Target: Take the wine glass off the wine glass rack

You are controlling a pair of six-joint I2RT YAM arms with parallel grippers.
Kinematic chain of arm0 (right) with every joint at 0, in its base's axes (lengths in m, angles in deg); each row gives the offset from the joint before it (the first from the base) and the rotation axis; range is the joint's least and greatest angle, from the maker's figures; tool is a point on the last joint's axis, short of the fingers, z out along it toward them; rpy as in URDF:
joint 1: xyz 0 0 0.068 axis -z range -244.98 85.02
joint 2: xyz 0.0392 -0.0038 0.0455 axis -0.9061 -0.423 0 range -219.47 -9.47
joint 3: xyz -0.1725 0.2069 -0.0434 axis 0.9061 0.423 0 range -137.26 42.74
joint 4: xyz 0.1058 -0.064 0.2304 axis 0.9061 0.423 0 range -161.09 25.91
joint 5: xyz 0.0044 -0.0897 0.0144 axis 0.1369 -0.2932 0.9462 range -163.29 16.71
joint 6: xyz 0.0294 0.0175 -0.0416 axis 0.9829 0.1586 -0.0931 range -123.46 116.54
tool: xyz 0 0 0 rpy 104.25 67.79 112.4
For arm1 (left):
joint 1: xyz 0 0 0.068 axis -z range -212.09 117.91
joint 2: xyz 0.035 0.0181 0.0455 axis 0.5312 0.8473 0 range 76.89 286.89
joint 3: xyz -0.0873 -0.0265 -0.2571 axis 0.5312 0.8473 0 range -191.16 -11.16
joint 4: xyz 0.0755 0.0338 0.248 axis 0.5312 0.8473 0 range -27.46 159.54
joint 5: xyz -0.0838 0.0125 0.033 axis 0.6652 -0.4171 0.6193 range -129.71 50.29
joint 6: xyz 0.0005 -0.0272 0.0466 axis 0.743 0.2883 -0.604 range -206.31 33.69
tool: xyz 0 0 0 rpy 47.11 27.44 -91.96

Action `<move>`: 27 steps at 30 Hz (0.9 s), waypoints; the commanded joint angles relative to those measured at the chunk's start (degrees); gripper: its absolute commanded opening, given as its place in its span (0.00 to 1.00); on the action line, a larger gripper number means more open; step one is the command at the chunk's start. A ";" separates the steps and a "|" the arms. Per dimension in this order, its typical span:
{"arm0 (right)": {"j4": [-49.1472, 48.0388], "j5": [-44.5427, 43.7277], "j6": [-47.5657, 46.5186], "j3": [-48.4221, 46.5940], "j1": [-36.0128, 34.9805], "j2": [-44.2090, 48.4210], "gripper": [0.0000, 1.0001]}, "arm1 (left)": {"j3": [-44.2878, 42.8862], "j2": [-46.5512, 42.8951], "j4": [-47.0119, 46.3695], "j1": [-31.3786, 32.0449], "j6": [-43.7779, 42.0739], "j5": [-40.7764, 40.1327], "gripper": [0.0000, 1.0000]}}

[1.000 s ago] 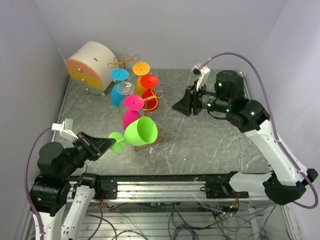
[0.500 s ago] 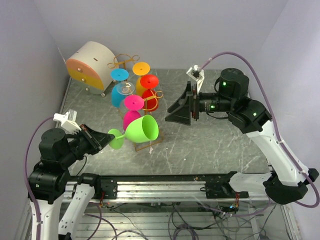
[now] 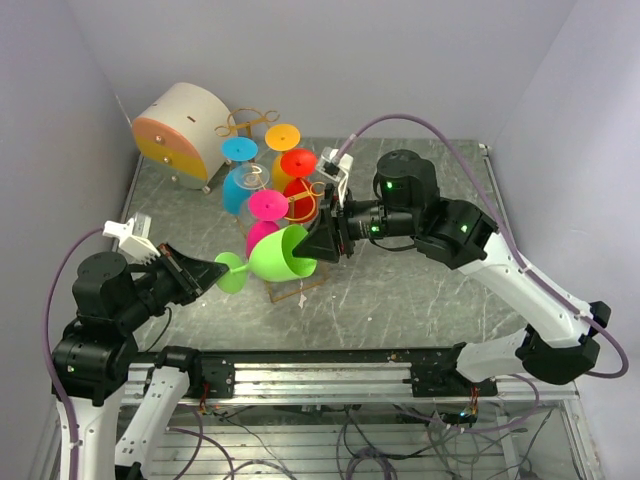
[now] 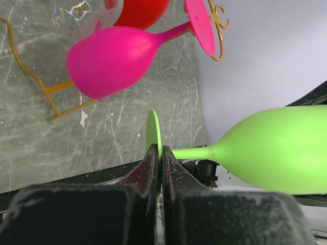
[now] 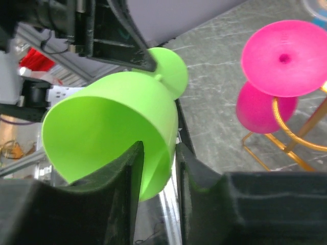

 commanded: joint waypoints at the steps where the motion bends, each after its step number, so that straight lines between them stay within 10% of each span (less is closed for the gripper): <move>1: -0.02 -7.06 0.28 -2.11 -0.53 -0.42 0.16 | -2.03 0.48 -1.73 -0.23 -0.69 0.57 0.07; 6: 1.65 -18.59 1.12 -4.45 -0.35 0.26 0.00 | -1.30 0.32 -2.11 -0.23 -0.20 0.63 0.08; 15: -0.46 -30.96 1.58 -13.19 2.91 3.18 0.00 | -1.26 0.51 -2.57 -0.18 -1.12 -3.96 0.49; 27: -4.84 -75.00 -7.98 -18.85 3.24 2.72 0.00 | -3.41 -1.25 0.77 -0.23 -8.68 -21.93 0.48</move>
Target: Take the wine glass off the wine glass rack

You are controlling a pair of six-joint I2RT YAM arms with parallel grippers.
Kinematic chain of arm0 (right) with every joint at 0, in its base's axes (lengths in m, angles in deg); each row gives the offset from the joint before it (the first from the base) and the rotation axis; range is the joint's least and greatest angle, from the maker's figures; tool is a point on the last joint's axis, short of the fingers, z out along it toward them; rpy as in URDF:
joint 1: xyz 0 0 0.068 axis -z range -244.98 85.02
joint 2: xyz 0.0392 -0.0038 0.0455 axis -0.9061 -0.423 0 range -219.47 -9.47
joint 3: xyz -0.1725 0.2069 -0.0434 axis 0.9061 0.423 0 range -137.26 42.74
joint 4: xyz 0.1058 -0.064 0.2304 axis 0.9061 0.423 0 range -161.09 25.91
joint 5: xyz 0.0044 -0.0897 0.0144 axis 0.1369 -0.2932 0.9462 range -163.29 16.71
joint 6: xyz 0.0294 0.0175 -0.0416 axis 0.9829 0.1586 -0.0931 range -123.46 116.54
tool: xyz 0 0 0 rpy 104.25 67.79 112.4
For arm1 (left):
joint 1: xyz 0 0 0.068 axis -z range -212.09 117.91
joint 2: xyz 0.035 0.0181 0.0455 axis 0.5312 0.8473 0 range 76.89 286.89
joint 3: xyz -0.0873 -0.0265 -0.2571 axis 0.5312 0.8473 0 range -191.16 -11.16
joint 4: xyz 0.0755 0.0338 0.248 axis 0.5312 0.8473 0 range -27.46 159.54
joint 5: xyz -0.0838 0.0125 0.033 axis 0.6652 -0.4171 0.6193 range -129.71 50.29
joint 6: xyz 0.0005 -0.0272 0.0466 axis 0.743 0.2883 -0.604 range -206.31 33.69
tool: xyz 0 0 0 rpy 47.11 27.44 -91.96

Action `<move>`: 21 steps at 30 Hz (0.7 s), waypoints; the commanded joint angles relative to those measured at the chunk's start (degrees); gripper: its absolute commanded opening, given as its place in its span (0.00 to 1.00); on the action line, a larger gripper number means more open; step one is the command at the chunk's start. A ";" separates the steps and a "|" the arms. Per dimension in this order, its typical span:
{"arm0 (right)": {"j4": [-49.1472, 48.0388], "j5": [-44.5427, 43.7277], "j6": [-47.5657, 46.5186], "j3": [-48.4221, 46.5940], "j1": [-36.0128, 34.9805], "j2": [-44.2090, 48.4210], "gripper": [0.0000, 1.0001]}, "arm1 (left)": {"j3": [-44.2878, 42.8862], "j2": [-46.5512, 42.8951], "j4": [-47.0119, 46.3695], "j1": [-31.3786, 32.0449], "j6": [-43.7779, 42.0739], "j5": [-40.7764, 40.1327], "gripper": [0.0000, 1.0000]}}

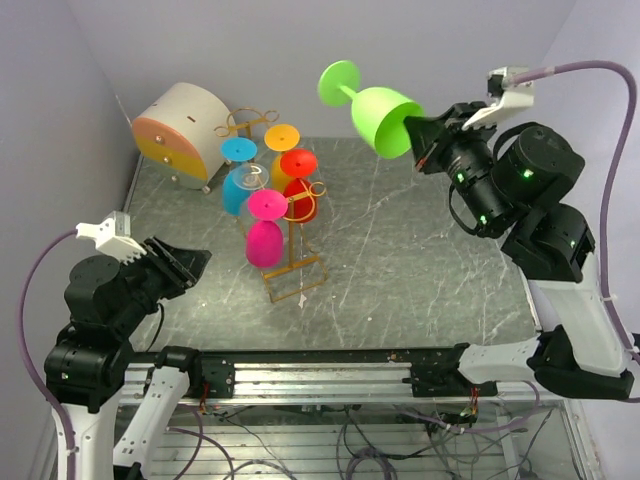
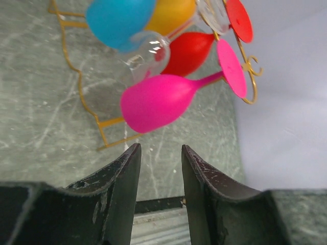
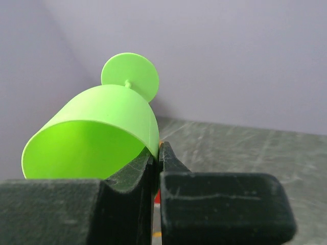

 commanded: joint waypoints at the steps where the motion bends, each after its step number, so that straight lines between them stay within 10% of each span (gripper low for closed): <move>1: -2.17 -22.13 -6.74 -2.49 0.77 -4.05 0.00 | -0.66 -1.65 0.49 -0.22 -4.43 -10.23 0.47; 6: 8.22 -13.02 -2.69 -8.70 17.78 -12.58 0.00 | 2.52 -2.64 -1.44 -0.15 -6.19 -16.86 0.46; 12: 15.26 21.32 6.46 -6.74 43.81 -23.48 0.00 | 8.64 -2.92 -6.62 -0.22 -7.41 -21.22 0.45; 21: 21.24 32.28 9.62 -2.31 46.58 -33.91 0.00 | 14.08 -3.13 -6.13 -0.17 -9.24 -25.84 0.44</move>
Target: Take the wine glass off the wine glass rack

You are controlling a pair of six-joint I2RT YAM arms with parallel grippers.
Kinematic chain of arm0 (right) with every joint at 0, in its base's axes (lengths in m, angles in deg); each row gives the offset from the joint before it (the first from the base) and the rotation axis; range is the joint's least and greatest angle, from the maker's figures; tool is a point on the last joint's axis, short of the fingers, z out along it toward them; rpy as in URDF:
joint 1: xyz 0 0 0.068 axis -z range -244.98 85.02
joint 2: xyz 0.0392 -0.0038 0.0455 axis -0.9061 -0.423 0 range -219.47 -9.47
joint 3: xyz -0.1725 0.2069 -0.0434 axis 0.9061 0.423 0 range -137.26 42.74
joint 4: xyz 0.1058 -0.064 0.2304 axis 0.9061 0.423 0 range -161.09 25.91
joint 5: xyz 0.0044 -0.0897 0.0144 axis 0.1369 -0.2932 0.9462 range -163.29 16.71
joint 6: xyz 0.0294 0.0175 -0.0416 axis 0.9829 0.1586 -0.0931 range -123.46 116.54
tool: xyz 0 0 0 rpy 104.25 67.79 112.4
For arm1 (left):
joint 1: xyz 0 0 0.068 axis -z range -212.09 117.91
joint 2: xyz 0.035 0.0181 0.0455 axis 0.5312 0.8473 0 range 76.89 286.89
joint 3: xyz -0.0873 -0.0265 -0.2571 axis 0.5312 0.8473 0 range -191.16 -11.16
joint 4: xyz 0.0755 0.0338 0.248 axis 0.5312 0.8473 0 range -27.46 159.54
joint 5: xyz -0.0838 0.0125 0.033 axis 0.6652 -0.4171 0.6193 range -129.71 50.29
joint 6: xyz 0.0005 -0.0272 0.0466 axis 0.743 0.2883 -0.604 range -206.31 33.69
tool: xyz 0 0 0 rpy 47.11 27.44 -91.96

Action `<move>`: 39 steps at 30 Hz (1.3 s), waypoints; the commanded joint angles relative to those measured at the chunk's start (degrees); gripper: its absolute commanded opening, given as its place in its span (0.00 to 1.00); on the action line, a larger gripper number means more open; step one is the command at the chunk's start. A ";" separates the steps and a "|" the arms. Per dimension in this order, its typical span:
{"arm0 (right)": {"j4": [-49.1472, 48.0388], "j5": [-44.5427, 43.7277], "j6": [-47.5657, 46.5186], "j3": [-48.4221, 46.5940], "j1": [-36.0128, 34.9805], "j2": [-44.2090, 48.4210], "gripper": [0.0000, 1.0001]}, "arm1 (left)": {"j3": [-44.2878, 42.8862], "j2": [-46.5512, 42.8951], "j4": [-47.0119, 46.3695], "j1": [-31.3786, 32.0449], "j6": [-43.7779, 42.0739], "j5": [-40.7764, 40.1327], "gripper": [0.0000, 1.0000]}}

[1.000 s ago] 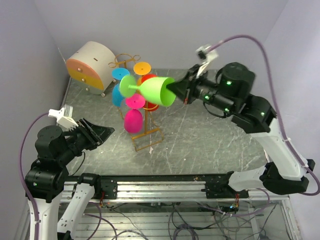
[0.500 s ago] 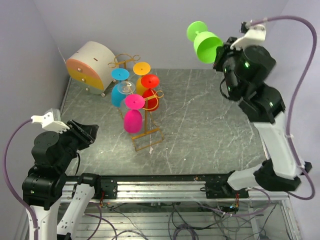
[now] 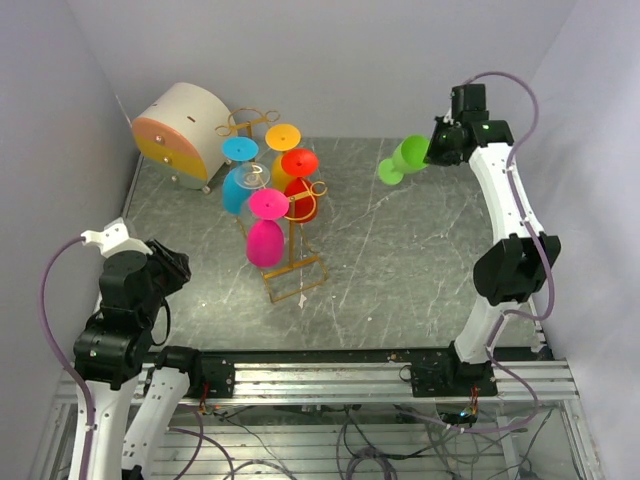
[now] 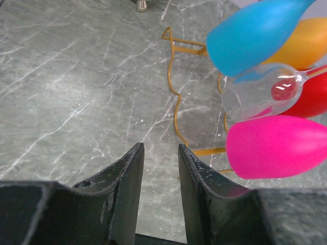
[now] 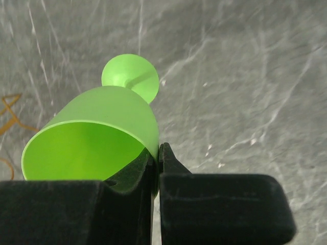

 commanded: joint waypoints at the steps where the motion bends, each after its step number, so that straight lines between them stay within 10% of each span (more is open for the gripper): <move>1: 4.41 6.68 2.08 -0.61 -1.67 -0.26 0.00 | 2.40 -1.62 -3.60 -0.15 -1.19 -2.50 0.43; 12: 13.04 -7.70 -1.41 -6.01 -13.07 -12.60 0.00 | 3.36 -1.23 -3.80 -0.15 -0.62 -3.11 0.44; 28: 6.74 -14.86 1.62 1.76 -9.05 -10.69 0.00 | 3.38 -0.05 -3.74 -0.15 -1.06 -1.95 0.45; 39: 4.55 -9.09 2.23 1.27 -8.21 -3.01 0.40 | 3.39 0.04 -3.63 -0.15 -1.06 -1.86 0.45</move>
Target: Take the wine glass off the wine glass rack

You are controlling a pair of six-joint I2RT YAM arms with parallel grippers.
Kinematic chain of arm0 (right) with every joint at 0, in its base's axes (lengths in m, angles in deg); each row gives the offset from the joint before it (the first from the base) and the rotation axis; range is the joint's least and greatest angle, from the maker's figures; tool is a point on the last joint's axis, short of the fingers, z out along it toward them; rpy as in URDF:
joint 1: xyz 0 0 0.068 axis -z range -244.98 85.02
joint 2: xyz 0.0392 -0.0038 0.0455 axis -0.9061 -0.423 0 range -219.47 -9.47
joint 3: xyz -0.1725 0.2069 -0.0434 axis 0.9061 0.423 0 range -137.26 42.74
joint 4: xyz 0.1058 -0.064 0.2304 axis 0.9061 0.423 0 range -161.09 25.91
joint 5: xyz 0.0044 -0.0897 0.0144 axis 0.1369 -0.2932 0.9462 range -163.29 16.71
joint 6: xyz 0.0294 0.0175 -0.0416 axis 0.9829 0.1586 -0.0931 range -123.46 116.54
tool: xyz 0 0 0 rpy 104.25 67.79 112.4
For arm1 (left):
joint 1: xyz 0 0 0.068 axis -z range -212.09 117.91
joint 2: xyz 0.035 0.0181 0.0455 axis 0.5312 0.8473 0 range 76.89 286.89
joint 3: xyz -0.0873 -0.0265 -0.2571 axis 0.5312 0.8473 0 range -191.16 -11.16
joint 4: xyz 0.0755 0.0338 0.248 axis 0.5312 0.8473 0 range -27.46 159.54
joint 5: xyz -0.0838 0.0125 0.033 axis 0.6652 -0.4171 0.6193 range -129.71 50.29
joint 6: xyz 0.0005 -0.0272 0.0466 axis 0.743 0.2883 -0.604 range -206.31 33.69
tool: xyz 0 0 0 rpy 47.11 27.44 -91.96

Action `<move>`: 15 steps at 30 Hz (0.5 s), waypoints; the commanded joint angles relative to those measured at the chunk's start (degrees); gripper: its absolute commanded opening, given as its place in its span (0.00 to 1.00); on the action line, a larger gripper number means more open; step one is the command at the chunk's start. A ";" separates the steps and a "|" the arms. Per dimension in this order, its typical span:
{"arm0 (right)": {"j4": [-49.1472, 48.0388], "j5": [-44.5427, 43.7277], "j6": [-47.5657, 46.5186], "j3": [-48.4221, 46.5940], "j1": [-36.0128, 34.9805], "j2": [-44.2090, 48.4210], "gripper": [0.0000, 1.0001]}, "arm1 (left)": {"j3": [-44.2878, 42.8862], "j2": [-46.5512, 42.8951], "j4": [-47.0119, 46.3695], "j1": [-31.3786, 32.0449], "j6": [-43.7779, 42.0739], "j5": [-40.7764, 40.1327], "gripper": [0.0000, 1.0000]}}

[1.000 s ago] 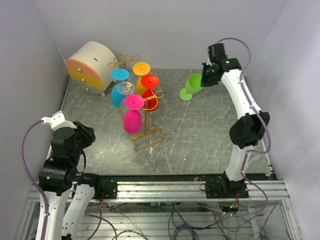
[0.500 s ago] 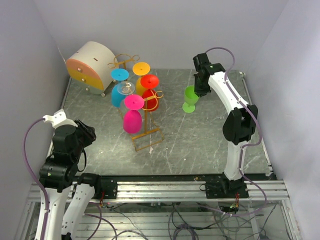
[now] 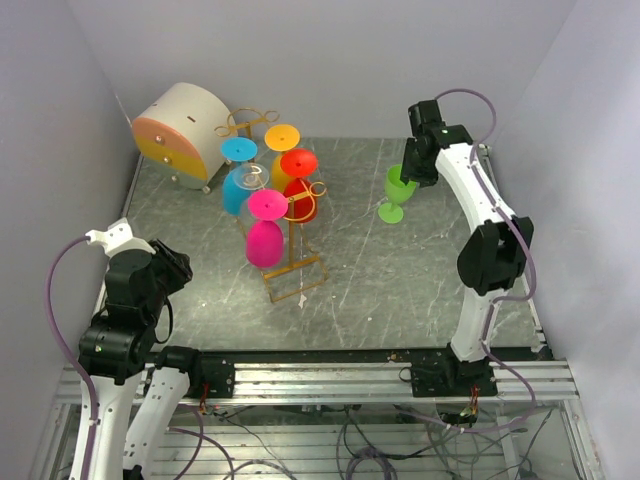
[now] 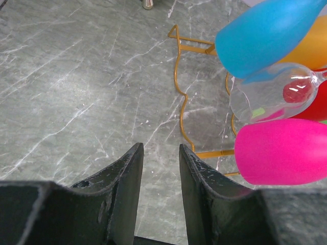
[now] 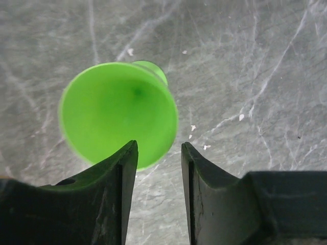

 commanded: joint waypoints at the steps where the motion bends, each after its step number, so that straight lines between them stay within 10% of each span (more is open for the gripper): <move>1: -2.77 4.23 0.58 0.00 -0.30 7.94 0.41 | 0.20 0.13 -1.96 -0.15 -0.62 -0.39 0.45; 15: -21.82 51.26 6.60 2.39 -4.14 15.87 0.46 | 0.11 0.13 -1.93 -0.15 -0.71 -0.09 0.45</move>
